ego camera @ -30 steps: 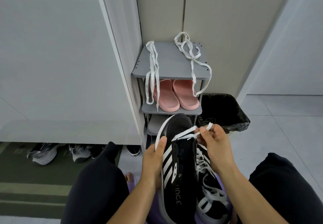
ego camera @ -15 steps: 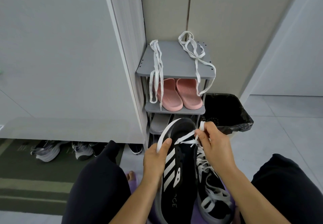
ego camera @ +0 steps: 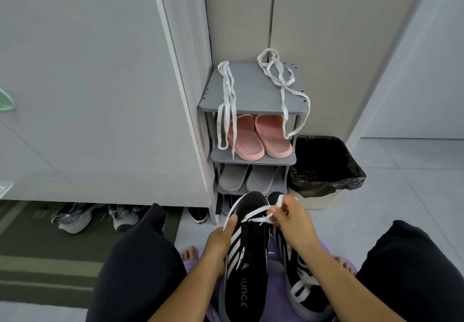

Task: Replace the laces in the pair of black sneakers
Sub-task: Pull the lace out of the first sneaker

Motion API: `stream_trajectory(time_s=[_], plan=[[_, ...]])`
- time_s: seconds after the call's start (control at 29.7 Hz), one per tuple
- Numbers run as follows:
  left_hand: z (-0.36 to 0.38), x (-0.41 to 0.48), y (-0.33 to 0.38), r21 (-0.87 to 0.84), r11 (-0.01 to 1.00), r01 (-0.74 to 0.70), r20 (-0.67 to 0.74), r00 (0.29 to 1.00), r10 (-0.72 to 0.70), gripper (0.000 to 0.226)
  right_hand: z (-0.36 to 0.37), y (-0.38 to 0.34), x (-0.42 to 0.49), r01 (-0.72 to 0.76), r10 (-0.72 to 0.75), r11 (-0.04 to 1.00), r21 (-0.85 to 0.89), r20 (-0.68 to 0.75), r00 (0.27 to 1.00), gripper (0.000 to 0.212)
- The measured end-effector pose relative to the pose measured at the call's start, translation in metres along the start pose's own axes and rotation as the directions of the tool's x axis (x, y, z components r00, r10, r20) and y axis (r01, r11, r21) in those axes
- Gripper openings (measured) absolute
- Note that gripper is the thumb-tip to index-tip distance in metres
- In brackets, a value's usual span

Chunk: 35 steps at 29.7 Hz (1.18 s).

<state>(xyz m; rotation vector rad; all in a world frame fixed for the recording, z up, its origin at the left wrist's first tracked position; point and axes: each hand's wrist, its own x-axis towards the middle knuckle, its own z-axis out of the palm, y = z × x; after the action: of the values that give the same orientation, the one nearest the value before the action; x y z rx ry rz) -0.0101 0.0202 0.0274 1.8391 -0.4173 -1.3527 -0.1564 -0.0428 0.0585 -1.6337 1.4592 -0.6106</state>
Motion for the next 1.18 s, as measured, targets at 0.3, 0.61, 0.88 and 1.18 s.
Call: stream_trajectory(time_s=[0.3,0.61,0.88,1.18], plan=[[0.016,-0.018,-0.003,0.379,0.699,-0.606,-0.161,0.701,0.695,0.043,0.005,-0.003,-0.009,0.039,-0.037,0.998,0.044,-0.048,0.998,0.030],[0.025,-0.013,-0.009,0.393,0.604,-0.693,0.033,0.667,0.745,0.027,0.001,-0.016,-0.015,0.162,-0.158,0.985,0.062,-0.069,0.985,0.027],[0.021,0.003,-0.005,0.326,0.793,-0.515,-0.088,0.818,0.568,0.021,-0.012,-0.010,0.004,-0.017,0.033,0.979,0.202,-0.073,0.997,0.015],[0.008,0.039,0.005,0.538,0.785,-0.308,-0.062,0.914,0.401,0.017,0.014,-0.010,-0.023,0.059,0.020,0.933,-0.354,0.215,0.976,0.039]])
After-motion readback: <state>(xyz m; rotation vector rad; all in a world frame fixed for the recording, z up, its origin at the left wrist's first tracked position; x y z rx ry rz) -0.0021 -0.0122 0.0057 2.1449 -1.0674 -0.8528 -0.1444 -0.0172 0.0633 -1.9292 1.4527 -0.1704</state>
